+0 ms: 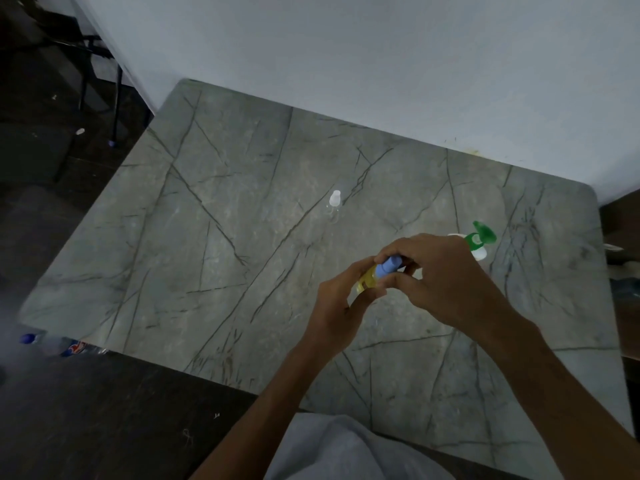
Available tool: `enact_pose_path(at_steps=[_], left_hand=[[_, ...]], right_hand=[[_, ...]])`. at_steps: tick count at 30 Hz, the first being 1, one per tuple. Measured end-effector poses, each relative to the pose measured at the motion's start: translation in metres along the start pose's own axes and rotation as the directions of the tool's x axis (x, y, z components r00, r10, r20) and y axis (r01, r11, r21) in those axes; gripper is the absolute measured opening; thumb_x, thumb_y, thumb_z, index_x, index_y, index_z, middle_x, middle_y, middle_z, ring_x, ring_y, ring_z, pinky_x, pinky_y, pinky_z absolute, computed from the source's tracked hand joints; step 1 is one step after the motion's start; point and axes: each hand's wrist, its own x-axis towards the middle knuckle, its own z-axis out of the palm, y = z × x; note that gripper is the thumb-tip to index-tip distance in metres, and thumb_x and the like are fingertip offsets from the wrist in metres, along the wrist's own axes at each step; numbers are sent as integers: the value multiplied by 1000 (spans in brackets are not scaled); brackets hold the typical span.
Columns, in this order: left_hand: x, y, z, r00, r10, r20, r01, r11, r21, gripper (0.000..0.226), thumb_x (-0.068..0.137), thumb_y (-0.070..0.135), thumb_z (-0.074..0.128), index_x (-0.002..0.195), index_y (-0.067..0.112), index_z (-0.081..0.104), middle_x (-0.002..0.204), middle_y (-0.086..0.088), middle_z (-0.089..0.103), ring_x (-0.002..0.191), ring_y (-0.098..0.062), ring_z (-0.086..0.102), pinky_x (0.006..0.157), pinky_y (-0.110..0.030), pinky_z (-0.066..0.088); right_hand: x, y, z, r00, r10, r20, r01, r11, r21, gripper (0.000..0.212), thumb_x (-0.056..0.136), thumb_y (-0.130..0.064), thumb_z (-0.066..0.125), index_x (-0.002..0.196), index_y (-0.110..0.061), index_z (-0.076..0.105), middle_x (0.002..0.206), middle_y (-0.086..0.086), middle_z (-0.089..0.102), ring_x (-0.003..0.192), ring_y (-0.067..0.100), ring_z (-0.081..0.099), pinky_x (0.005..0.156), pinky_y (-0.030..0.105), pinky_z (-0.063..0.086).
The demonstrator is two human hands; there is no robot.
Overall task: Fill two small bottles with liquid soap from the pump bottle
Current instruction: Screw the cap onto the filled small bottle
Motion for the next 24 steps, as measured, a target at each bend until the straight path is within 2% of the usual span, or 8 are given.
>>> enact_pose_path(at_steps=[2, 6, 9, 10, 14, 17, 20, 24], left_hand=[[-2, 0, -1, 1000, 0, -7, 0, 1000, -1, 36, 94, 11, 65, 129, 13, 59, 110, 12, 67, 94, 12, 64, 80, -6, 47], [-5, 4, 0, 997, 9, -73, -11, 1000, -19, 35, 94, 13, 65, 128, 14, 59, 108, 15, 66, 93, 15, 63, 79, -5, 47], [-4, 6, 1, 995, 26, -101, -27, 1000, -14, 35, 94, 12, 65, 128, 13, 58, 110, 13, 65, 96, 14, 62, 81, -6, 47], [-4, 5, 0, 995, 29, -100, -30, 999, -12, 35, 94, 13, 65, 128, 13, 58, 111, 12, 66, 96, 13, 63, 81, -6, 47], [-2, -1, -4, 995, -34, -91, 27, 997, -72, 37, 92, 12, 69, 126, 23, 58, 114, 12, 69, 103, -2, 68, 87, -21, 55], [0, -9, -4, 992, -107, -74, 98, 987, -125, 38, 90, 9, 70, 125, 19, 60, 117, 8, 70, 107, -8, 68, 92, -27, 55], [4, -11, -2, 994, -104, -39, 98, 988, -122, 39, 88, 4, 70, 125, 13, 62, 117, 6, 69, 107, -6, 67, 89, -21, 54], [9, -13, 6, 998, -62, 0, 61, 994, -95, 34, 88, 2, 70, 121, 8, 64, 112, 10, 68, 105, 1, 65, 86, -10, 49]], right_hand=[[-2, -4, 4, 1000, 10, -5, -10, 1000, -15, 25, 69, -20, 81, 90, -13, 72, 78, 0, 71, 66, 10, 60, 64, 29, 53], [-7, -12, 10, 994, 81, -72, -82, 997, -3, 28, 71, -32, 72, 92, -15, 71, 72, 2, 65, 61, 14, 57, 59, 26, 49], [-7, -17, 13, 987, 90, -133, -86, 996, 31, 27, 72, -31, 70, 92, -13, 71, 76, 1, 67, 67, 14, 60, 62, 34, 54], [-7, -16, 13, 985, 98, -144, -86, 993, 86, 28, 72, -33, 72, 93, -14, 70, 80, -2, 68, 70, 12, 61, 65, 32, 54], [-17, -4, 18, 962, 254, -99, -193, 891, 411, 67, 55, -48, 84, 111, -15, 65, 101, -6, 68, 92, 7, 65, 79, 17, 52], [-32, 9, 40, 927, 367, -71, -300, 845, 443, 78, 50, -43, 89, 119, -17, 61, 111, -8, 65, 102, 5, 62, 85, 17, 51], [-40, 16, 67, 904, 426, -35, -375, 830, 412, 71, 57, -40, 87, 119, -20, 60, 111, -13, 63, 101, -2, 60, 84, 10, 47], [-37, 20, 94, 878, 452, -157, -362, 842, 399, 45, 69, -18, 84, 110, -14, 66, 98, -10, 66, 87, -2, 63, 76, 2, 43]])
